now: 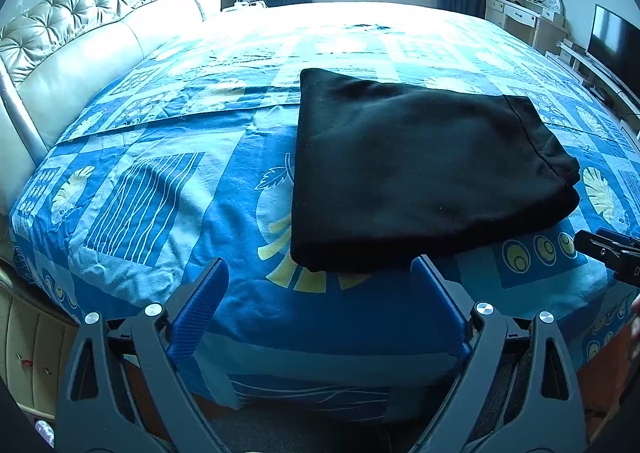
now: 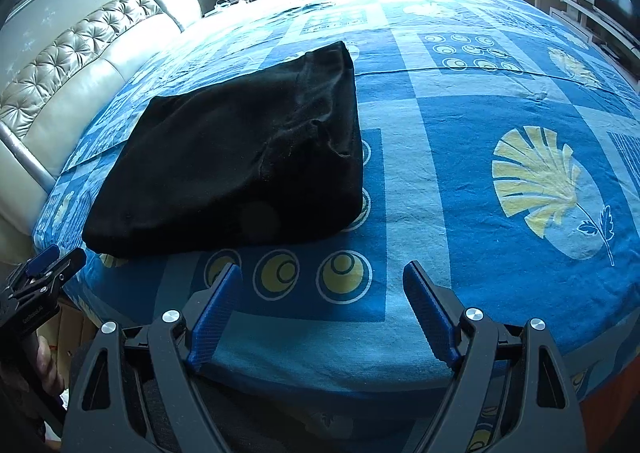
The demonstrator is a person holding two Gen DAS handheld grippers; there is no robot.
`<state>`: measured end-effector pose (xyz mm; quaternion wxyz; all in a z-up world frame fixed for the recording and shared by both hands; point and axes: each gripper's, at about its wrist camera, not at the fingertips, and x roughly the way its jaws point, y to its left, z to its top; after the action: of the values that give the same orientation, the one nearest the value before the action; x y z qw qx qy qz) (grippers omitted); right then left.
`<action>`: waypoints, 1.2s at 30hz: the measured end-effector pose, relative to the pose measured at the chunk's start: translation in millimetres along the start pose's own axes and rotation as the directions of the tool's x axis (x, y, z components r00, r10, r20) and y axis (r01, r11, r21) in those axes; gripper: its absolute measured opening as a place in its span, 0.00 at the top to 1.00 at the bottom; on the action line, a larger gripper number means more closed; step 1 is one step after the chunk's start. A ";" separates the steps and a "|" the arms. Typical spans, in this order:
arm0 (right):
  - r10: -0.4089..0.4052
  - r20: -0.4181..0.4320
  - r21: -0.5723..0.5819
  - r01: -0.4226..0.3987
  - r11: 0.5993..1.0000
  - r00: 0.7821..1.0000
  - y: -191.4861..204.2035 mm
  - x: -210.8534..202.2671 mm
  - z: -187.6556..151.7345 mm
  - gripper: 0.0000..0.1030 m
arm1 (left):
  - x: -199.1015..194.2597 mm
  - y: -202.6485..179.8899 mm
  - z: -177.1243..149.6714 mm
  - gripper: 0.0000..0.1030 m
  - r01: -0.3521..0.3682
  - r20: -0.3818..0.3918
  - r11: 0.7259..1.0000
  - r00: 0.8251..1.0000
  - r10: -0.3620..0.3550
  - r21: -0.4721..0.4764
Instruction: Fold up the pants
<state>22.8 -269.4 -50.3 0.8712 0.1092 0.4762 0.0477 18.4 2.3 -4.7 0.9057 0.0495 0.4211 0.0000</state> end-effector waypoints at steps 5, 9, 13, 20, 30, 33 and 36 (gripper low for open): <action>0.001 -0.003 -0.008 -0.001 1.000 1.000 1.6 0.4 -0.6 0.21 | -0.3 -1.5 -0.7 0.10 0.003 -0.004 1.000 1.000 -0.003 0.001; -0.001 -0.009 -0.010 0.001 1.000 1.000 2.4 2.1 -2.0 0.21 | 0.7 0.6 -0.6 0.10 0.004 -0.009 1.000 1.000 -0.004 -0.011; -0.004 -0.019 -0.014 0.003 1.000 1.000 2.9 4.2 -3.5 0.21 | 1.6 1.3 -0.8 0.09 0.012 -0.016 1.000 1.000 -0.012 -0.019; -0.006 -0.024 -0.021 0.006 1.000 1.000 4.3 5.3 -4.9 0.21 | 3.1 1.2 -0.9 0.05 0.025 -0.034 0.999 0.999 -0.026 -0.030; -0.007 -0.037 -0.019 0.006 1.000 0.999 3.5 7.8 -5.4 0.21 | 5.3 4.1 -1.2 0.05 0.035 -0.051 0.998 0.998 -0.037 -0.054; -0.005 -0.040 -0.021 0.004 1.000 0.999 3.8 8.5 -5.8 0.21 | 5.8 4.6 -1.1 0.05 0.032 -0.053 0.998 0.998 -0.035 -0.053; -0.002 -0.040 -0.023 0.001 1.000 0.999 4.2 8.9 -6.0 0.21 | 6.6 5.4 -1.2 0.05 0.034 -0.057 0.998 0.998 -0.038 -0.057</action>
<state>22.7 -262.8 -59.8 0.8627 0.0977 0.4932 0.0548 21.9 8.1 -10.0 0.8938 0.0164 0.4481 -0.0031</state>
